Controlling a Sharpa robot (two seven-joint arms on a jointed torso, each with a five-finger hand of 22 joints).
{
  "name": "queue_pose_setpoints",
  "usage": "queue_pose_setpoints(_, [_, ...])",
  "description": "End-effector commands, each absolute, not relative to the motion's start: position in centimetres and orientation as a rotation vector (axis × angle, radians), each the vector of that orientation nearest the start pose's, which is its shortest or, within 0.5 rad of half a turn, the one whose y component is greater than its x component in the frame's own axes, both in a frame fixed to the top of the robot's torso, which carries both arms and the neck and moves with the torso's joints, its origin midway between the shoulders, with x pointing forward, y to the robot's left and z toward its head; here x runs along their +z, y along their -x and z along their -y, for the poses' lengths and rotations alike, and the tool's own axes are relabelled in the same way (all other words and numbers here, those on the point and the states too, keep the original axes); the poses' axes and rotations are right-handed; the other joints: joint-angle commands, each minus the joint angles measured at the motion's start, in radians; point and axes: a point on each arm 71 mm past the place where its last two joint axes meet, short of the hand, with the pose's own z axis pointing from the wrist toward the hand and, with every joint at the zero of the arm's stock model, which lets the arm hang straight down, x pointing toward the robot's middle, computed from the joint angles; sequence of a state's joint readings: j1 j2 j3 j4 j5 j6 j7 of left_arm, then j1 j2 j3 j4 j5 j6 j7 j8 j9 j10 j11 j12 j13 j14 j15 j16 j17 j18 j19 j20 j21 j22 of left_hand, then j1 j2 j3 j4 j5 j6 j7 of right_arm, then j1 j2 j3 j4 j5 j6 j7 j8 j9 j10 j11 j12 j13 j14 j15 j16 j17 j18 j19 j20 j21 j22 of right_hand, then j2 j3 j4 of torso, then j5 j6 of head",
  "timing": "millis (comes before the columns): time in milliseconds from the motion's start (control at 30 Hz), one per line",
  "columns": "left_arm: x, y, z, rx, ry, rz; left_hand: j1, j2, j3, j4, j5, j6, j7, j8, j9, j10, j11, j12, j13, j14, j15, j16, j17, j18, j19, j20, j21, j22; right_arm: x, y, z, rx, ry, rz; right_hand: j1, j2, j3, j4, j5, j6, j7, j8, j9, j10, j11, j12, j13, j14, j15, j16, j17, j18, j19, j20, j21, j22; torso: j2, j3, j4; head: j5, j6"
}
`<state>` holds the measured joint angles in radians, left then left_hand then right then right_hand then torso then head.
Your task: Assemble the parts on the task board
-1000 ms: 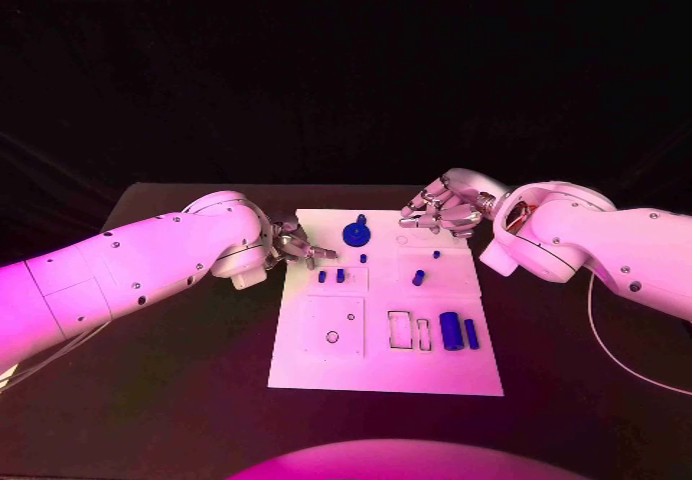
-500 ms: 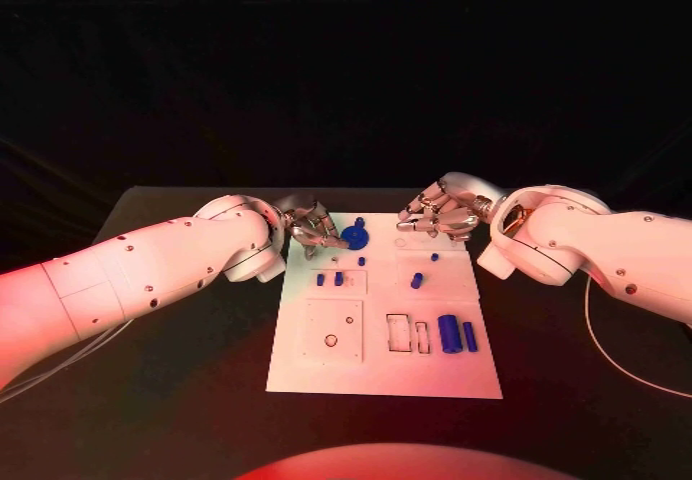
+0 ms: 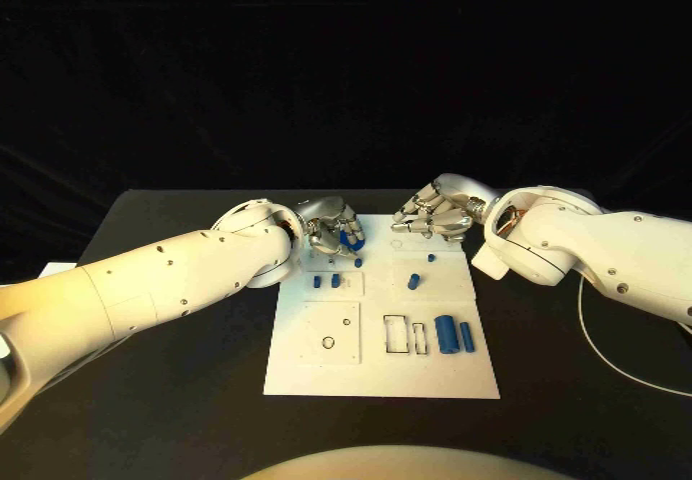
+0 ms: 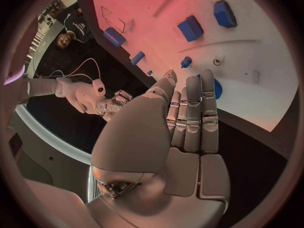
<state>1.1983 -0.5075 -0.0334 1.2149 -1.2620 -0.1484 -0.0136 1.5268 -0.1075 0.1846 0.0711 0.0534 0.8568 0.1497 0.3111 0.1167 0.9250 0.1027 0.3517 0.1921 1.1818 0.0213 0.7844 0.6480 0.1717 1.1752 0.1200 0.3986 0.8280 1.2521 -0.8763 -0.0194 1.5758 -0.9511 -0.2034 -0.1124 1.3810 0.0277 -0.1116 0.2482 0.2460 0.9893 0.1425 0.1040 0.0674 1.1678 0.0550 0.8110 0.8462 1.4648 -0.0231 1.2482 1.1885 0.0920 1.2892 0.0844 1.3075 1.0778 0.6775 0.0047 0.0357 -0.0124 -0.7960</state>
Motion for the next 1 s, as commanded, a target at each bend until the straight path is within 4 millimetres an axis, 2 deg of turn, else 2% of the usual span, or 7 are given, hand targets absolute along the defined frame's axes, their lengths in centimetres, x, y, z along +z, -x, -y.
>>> queue_pose_setpoints(33, [-21.1, -52.5, -9.7, -0.777, -0.329, -1.802, -0.016, -0.004, 0.002, -0.007, 0.005, 0.026, 0.001, -0.019, -0.010, 0.023, -0.002, -0.017, -0.027, 0.074, -0.007, 0.083, 0.051, 0.012, 0.054, -0.005, 0.025, 0.008, -15.9, -48.6, 20.2, 0.918, -0.277, -1.816, 0.015, 0.016, 0.001, -0.003, 0.002, -0.008, -0.002, 0.007, 0.001, -0.009, -0.003, -0.008, -0.004, 0.030, 0.000, -0.007, -0.003, 0.013, -0.006, 0.001, -0.007, -0.003, 0.000, 0.0002, -0.0005, -0.001, 0.001])
queue_pose_setpoints(133, [-21.4, -52.6, -9.2, -0.737, -0.371, -1.813, -0.029, -0.006, 0.010, -0.007, 0.006, 0.054, -0.003, -0.043, -0.022, 0.051, -0.008, -0.035, -0.056, 0.176, -0.013, 0.277, 0.239, 0.010, 0.114, -0.012, 0.056, 0.023, -15.8, -48.7, 20.3, 0.914, -0.286, -1.800, 0.022, 0.022, 0.005, -0.005, 0.000, -0.009, -0.002, 0.007, 0.001, -0.013, -0.002, -0.013, -0.009, 0.029, 0.000, -0.013, -0.009, 0.014, -0.009, 0.001, -0.010, -0.008, 0.000, 0.0000, -0.0023, 0.000, 0.002])
queue_pose_setpoints(200, [-21.7, -52.6, -9.0, -0.718, -0.387, -1.822, -0.037, -0.008, 0.017, -0.007, 0.006, 0.072, -0.003, -0.057, -0.028, 0.068, -0.011, -0.047, -0.073, 0.214, -0.014, 0.362, 0.324, 0.008, 0.144, -0.016, 0.088, 0.044, -15.8, -48.7, 20.3, 0.912, -0.290, -1.790, 0.027, 0.024, 0.006, -0.006, 0.000, -0.010, -0.001, 0.006, 0.000, -0.027, -0.002, -0.035, -0.031, 0.025, 0.000, -0.028, -0.024, 0.016, -0.014, 0.001, -0.016, -0.017, 0.000, 0.0000, -0.0012, -0.003, 0.001])
queue_pose_setpoints(233, [-21.8, -52.7, -8.9, -0.710, -0.393, -1.827, -0.039, -0.009, 0.022, -0.007, 0.007, 0.082, -0.003, -0.064, -0.032, 0.078, -0.012, -0.054, -0.081, 0.231, -0.015, 0.405, 0.368, 0.002, 0.165, -0.017, 0.133, 0.075, -15.8, -48.7, 20.4, 0.911, -0.292, -1.786, 0.030, 0.025, 0.007, -0.007, 0.001, -0.011, -0.001, 0.006, 0.000, -0.040, -0.001, -0.057, -0.051, 0.021, 0.001, -0.039, -0.035, 0.017, -0.018, 0.002, -0.021, -0.025, 0.000, 0.0003, -0.0018, -0.003, 0.002])
queue_pose_setpoints(400, [-22.1, -52.8, -8.5, -0.675, -0.415, -1.849, -0.049, -0.013, 0.042, -0.006, 0.006, 0.119, -0.003, -0.087, -0.040, 0.112, -0.013, -0.081, -0.109, 0.268, -0.016, 0.512, 0.480, -0.024, 0.215, -0.019, 0.303, 0.193, -15.7, -48.7, 20.4, 0.911, -0.298, -1.773, 0.036, 0.026, 0.007, -0.006, 0.006, -0.014, 0.001, 0.006, 0.000, -0.050, 0.000, -0.076, -0.070, 0.013, 0.002, -0.067, -0.062, 0.021, -0.030, 0.002, -0.035, -0.047, -0.001, 0.0007, -0.0005, -0.005, -0.001])
queue_pose_setpoints(700, [-22.3, -52.7, -8.1, -0.661, -0.430, -1.868, -0.054, -0.014, 0.073, -0.008, 0.005, 0.154, -0.008, -0.109, -0.044, 0.155, -0.019, -0.105, -0.125, 0.289, -0.021, 0.571, 0.536, -0.049, 0.257, -0.023, 0.480, 0.317, -15.6, -48.7, 20.4, 0.912, -0.300, -1.767, 0.038, 0.026, 0.007, -0.005, 0.010, -0.015, 0.001, 0.005, 0.000, -0.052, 0.000, -0.080, -0.076, 0.011, 0.002, -0.077, -0.071, 0.024, -0.036, 0.002, -0.043, -0.058, -0.001, 0.0008, 0.0011, -0.007, -0.003])
queue_pose_setpoints(1000, [-22.9, -52.6, -7.5, -0.665, -0.430, -1.877, -0.054, -0.012, 0.104, -0.013, 0.006, 0.177, -0.013, -0.120, -0.044, 0.184, -0.024, -0.123, -0.125, 0.293, -0.026, 0.582, 0.535, -0.060, 0.271, -0.027, 0.556, 0.373, -15.6, -48.8, 20.4, 0.914, -0.308, -1.757, 0.045, 0.026, 0.006, -0.002, 0.013, -0.019, 0.003, 0.005, 0.000, -0.058, 0.002, -0.096, -0.096, -0.003, 0.003, -0.134, -0.123, 0.034, -0.067, 0.004, -0.083, -0.114, -0.002, 0.0002, 0.0008, -0.006, -0.006])
